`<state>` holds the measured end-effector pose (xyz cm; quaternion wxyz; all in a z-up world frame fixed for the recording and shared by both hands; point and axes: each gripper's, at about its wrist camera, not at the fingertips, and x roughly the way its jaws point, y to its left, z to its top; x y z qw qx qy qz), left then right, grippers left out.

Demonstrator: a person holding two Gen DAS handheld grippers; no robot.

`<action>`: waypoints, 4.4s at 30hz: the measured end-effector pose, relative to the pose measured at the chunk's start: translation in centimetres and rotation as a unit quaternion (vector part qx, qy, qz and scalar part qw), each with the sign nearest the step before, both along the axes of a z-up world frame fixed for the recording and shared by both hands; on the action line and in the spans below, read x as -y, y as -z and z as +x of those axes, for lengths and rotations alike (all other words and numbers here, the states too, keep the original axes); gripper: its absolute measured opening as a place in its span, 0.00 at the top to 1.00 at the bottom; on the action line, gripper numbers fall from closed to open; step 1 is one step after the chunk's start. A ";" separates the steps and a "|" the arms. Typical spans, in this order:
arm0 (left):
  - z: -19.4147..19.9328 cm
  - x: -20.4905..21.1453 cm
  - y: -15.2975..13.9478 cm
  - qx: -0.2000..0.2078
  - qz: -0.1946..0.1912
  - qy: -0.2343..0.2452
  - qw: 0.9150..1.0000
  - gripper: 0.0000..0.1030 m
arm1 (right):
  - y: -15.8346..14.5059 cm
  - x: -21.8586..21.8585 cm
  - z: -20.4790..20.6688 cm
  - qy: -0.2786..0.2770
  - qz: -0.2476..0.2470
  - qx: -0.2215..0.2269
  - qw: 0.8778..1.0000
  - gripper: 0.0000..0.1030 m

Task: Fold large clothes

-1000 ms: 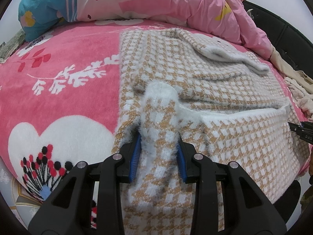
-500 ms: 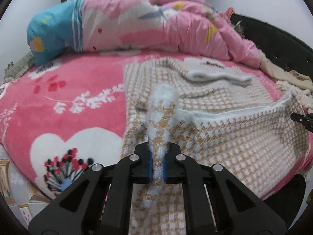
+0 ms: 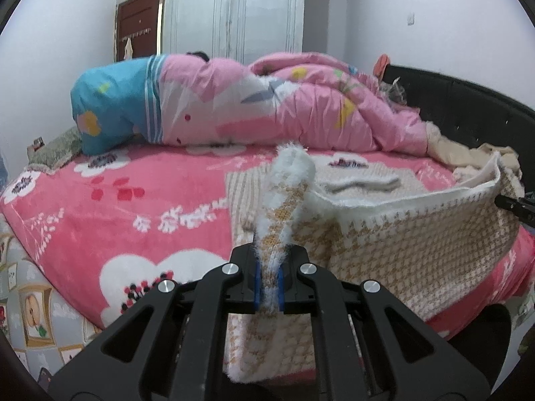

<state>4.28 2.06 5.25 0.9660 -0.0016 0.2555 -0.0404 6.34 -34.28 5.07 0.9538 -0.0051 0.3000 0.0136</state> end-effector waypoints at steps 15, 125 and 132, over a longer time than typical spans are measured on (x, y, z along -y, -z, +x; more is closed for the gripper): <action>12.1 -0.4 -6.9 0.054 0.025 0.021 0.998 0.94 | -5.2 0.1 14.4 -0.028 -0.011 0.042 0.999 0.93; 12.4 0.2 12.6 -0.217 -0.131 0.041 0.967 0.40 | 12.5 0.2 13.4 -0.003 0.084 -0.193 0.978 0.23; 8.4 0.0 8.9 -0.180 -0.110 0.046 0.976 0.31 | 6.3 -2.7 8.4 -0.019 0.068 -0.145 0.987 0.18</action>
